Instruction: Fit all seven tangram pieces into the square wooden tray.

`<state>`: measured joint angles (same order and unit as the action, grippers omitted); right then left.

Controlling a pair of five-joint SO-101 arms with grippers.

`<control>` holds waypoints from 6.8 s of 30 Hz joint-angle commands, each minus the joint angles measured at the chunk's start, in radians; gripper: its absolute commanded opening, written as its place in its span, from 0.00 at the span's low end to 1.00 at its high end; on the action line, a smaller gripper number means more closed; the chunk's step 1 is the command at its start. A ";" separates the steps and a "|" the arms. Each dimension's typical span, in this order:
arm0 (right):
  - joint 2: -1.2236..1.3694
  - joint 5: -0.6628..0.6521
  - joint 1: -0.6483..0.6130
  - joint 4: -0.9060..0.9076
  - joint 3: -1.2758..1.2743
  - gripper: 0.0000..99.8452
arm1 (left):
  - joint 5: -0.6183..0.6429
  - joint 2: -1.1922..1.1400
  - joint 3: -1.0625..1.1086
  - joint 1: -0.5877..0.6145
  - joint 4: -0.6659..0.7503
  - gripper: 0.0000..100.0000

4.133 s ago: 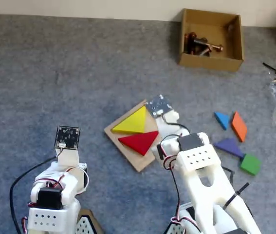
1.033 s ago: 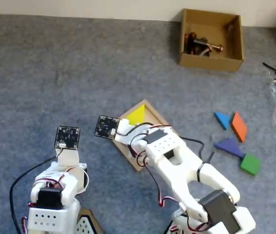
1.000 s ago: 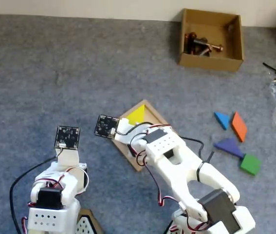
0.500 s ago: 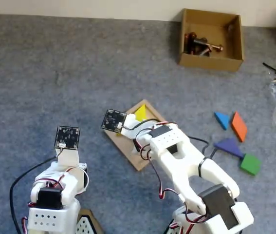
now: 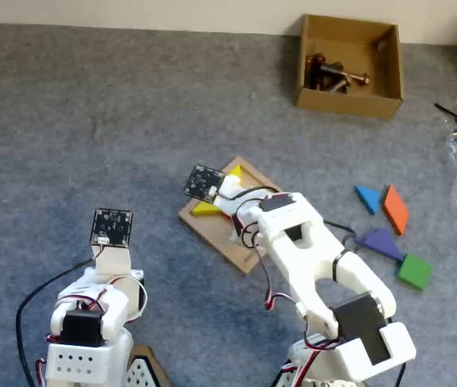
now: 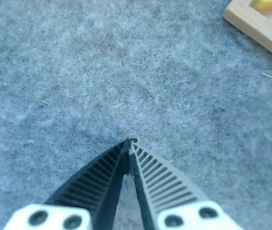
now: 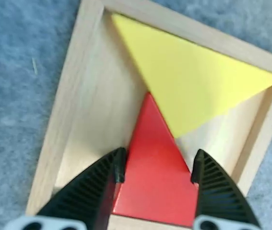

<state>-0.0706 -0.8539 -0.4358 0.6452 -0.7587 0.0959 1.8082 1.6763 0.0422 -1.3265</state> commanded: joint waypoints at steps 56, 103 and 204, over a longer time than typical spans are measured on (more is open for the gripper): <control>0.217 -0.287 0.012 0.312 0.173 0.06 | 0.008 0.007 0.019 -0.015 0.002 0.01; 0.208 -0.193 -0.005 0.542 0.427 0.01 | 0.008 0.007 0.019 -0.015 0.002 0.01; -0.367 0.072 0.136 0.630 0.084 0.01 | 0.008 0.007 0.019 -0.015 0.002 0.01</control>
<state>-0.3943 -0.8631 -0.2286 1.3080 -0.6805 0.0959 1.8082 1.6763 0.0422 -1.3265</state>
